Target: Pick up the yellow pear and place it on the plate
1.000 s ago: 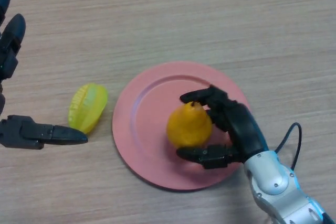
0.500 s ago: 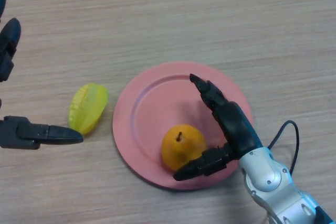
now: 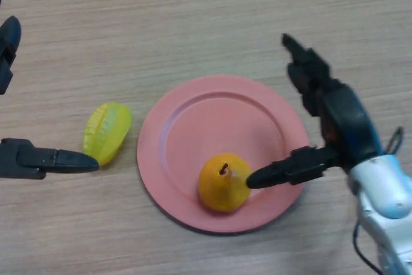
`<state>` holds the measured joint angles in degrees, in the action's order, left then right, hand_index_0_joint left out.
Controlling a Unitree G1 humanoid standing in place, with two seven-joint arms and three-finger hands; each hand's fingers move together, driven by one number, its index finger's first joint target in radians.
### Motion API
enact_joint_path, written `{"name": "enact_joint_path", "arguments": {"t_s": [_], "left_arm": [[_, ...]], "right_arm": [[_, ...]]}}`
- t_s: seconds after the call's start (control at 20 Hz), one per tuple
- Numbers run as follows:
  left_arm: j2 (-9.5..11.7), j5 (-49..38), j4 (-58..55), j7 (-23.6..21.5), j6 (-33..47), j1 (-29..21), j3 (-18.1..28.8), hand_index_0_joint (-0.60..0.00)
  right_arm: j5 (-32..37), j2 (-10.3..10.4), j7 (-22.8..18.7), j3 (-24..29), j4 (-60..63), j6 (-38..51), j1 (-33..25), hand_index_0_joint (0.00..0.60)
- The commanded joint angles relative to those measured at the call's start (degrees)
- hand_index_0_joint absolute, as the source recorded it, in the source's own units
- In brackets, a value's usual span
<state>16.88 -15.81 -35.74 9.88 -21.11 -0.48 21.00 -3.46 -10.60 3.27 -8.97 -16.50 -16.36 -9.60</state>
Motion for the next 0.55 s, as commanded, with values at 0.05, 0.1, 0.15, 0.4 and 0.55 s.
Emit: {"name": "enact_joint_path", "arguments": {"t_s": [0.05, 0.1, 0.15, 0.4, 0.55], "left_arm": [[3.1, 0.6, -2.3, -0.3, 8.2, -2.2, 2.2, 0.000], [3.1, 0.4, -2.3, -0.2, 8.2, -2.2, 2.3, 0.000], [3.0, 0.0, -2.0, -0.2, 8.7, -2.2, 2.3, 0.000], [3.2, -0.8, -1.3, 1.0, 9.7, -1.9, 2.1, 0.000], [3.1, -0.8, -1.8, 3.7, 7.8, -1.3, 2.2, 0.000]], "right_arm": [[3.2, -0.3, 1.5, 4.8, -7.5, 3.7, -0.7, 0.000], [3.5, -0.7, 3.1, 5.7, -9.3, 2.5, 0.1, 0.000], [3.6, -1.8, 5.8, 7.4, -11.6, 1.6, 1.7, 0.000], [9.4, -3.4, 8.2, 11.5, -22.0, -6.5, 6.5, 0.000], [6.1, -4.5, 10.2, 13.5, -26.2, -9.2, 7.7, 0.000]]}}
